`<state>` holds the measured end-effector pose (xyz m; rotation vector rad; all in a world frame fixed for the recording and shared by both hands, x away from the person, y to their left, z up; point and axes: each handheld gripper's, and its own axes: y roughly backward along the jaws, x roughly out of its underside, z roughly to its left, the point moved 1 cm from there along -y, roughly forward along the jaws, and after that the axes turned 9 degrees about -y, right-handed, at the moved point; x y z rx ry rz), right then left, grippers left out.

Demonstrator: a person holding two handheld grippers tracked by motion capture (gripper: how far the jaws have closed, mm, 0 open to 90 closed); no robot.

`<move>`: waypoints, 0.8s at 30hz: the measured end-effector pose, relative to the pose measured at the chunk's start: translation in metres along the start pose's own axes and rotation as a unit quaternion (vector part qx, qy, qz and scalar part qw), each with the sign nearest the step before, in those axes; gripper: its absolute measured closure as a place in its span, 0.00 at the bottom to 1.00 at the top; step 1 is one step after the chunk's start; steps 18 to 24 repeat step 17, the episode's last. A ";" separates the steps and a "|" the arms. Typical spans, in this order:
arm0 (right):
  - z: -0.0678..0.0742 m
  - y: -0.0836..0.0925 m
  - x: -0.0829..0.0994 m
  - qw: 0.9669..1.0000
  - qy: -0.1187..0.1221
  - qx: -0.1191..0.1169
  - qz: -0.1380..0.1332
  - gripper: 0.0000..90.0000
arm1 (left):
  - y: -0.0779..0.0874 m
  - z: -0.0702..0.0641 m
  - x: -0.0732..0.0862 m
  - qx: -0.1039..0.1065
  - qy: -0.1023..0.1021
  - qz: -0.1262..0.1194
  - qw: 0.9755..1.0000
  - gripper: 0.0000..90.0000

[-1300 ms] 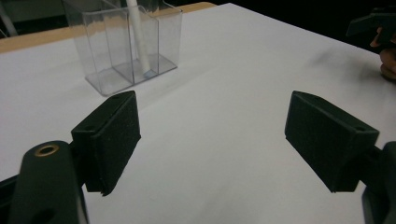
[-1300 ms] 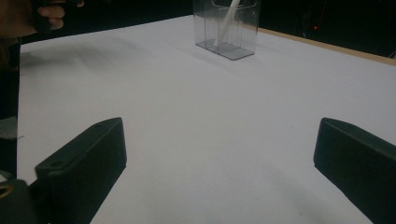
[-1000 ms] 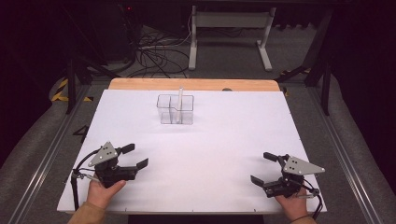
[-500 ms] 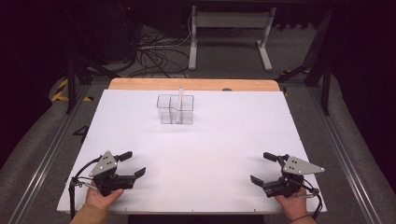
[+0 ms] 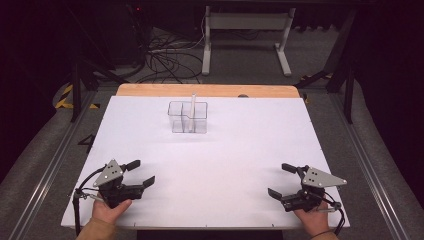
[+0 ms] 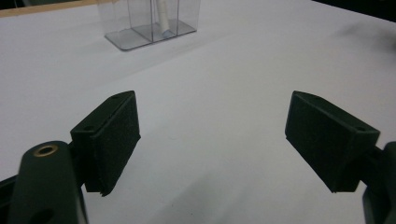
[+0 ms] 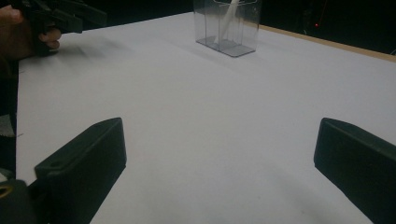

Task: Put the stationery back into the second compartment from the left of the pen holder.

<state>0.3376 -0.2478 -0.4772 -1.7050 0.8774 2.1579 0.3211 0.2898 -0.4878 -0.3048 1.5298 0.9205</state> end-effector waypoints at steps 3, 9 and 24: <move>0.000 0.000 0.000 1.000 -0.001 0.000 0.000 0.03 | 0.001 0.000 -0.001 -0.003 -0.001 0.000 1.000 0.20; 0.000 0.000 0.000 1.000 0.000 0.000 0.000 0.03 | 0.003 0.001 -0.001 -0.002 0.005 -0.007 1.000 0.18; 0.000 -0.001 0.000 1.000 0.001 0.001 0.001 0.03 | 0.006 0.002 0.000 -0.006 0.010 -0.007 1.000 0.17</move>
